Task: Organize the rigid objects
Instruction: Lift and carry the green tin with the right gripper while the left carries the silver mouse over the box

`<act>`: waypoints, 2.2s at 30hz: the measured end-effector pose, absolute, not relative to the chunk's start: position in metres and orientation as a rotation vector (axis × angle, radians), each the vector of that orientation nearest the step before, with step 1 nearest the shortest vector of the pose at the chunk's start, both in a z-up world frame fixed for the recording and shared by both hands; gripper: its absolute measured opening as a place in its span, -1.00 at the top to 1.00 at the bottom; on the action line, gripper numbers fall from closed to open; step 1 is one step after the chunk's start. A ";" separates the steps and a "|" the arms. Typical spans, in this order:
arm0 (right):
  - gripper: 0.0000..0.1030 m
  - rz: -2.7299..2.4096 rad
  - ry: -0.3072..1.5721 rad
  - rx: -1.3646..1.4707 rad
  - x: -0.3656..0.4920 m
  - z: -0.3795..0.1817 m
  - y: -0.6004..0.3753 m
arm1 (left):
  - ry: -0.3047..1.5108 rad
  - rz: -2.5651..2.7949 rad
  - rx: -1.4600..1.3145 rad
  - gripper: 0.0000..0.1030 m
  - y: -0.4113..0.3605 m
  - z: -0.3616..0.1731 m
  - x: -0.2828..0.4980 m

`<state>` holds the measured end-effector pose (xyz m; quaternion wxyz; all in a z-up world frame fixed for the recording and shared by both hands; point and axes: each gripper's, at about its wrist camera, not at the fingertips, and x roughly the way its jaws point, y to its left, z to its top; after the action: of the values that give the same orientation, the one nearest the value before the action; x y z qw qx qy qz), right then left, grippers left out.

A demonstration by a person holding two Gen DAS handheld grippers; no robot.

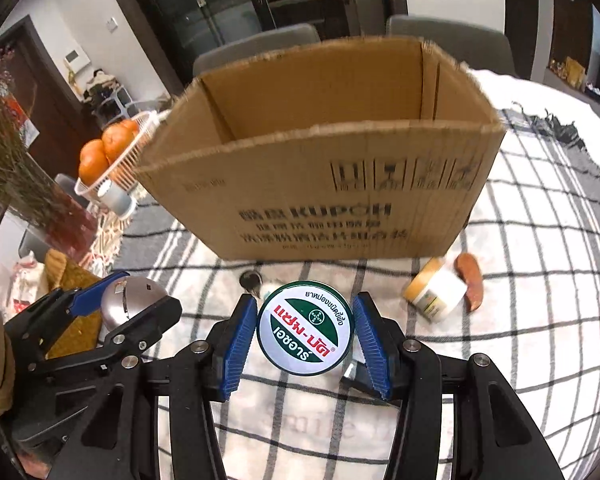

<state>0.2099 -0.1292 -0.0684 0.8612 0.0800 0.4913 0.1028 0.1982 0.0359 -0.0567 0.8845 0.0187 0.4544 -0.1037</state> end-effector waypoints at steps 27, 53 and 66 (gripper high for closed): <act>0.01 0.164 0.816 0.206 0.204 0.006 -0.157 | 0.786 -0.242 0.032 -0.22 0.014 0.017 0.207; 0.01 0.154 0.776 0.193 0.252 0.033 -0.175 | 0.780 -0.261 0.077 -0.22 -0.010 0.043 0.255; 0.01 0.157 0.881 0.110 0.290 0.021 -0.176 | 0.873 -0.263 0.102 -0.22 -0.013 0.028 0.292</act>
<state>0.2900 -0.1765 0.0207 0.9001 0.0529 0.4256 0.0760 0.2920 -0.0128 0.0281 0.8966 0.0492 0.4213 -0.1270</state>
